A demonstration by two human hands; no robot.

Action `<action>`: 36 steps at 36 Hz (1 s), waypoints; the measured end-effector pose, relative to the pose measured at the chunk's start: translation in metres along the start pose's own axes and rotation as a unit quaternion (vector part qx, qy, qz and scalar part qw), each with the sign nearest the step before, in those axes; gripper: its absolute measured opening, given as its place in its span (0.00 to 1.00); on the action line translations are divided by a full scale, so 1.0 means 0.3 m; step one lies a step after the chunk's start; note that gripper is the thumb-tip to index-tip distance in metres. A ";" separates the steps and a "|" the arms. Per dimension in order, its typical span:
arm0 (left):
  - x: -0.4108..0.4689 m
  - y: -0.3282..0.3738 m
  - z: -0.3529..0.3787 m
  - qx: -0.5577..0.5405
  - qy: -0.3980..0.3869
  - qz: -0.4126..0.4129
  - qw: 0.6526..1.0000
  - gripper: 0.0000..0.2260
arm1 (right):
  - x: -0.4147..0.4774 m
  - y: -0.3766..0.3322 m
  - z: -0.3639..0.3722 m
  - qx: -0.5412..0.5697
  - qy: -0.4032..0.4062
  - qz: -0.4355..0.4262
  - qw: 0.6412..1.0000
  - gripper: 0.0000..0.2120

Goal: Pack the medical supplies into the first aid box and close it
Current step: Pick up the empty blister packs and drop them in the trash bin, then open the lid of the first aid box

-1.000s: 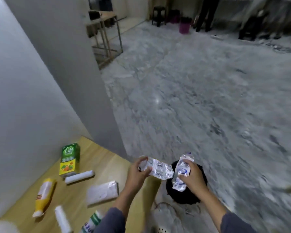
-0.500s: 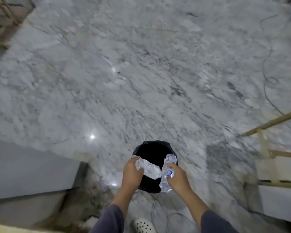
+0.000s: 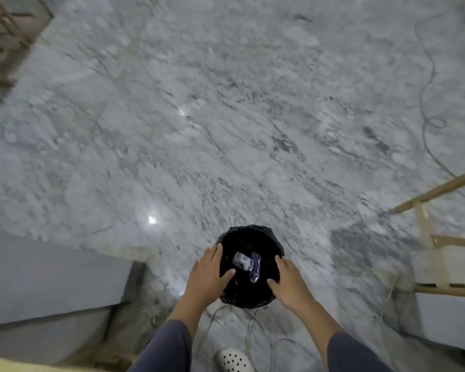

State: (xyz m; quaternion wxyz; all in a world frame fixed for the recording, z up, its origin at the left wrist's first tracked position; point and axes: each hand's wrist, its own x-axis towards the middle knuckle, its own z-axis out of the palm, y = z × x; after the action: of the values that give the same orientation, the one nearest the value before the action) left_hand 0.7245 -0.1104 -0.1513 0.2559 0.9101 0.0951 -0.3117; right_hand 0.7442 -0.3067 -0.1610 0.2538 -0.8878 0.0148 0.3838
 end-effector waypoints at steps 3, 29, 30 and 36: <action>-0.105 0.016 -0.122 0.052 0.044 -0.007 0.998 0.33 | -0.081 -0.106 -0.093 -0.075 0.011 -0.043 0.996 0.32; -1.663 -0.733 -0.433 -0.048 0.414 -0.334 0.845 0.32 | -0.987 -1.361 0.426 -0.313 0.005 -0.582 0.750 0.33; -1.734 -0.762 -0.389 -0.055 0.411 -0.347 0.841 0.32 | -1.033 -1.367 0.489 -0.317 -0.006 -0.597 0.737 0.32; -2.079 -0.893 -0.087 -0.128 0.383 -0.381 0.832 0.33 | -1.278 -1.328 0.857 -0.332 -0.092 -0.658 0.670 0.32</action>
State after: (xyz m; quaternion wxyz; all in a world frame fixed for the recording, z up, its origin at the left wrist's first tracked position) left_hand 0.1577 0.1228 0.1416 0.1743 0.8074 0.5637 0.0043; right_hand 0.3887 0.0943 0.1299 0.1288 -0.6532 -0.7249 0.1768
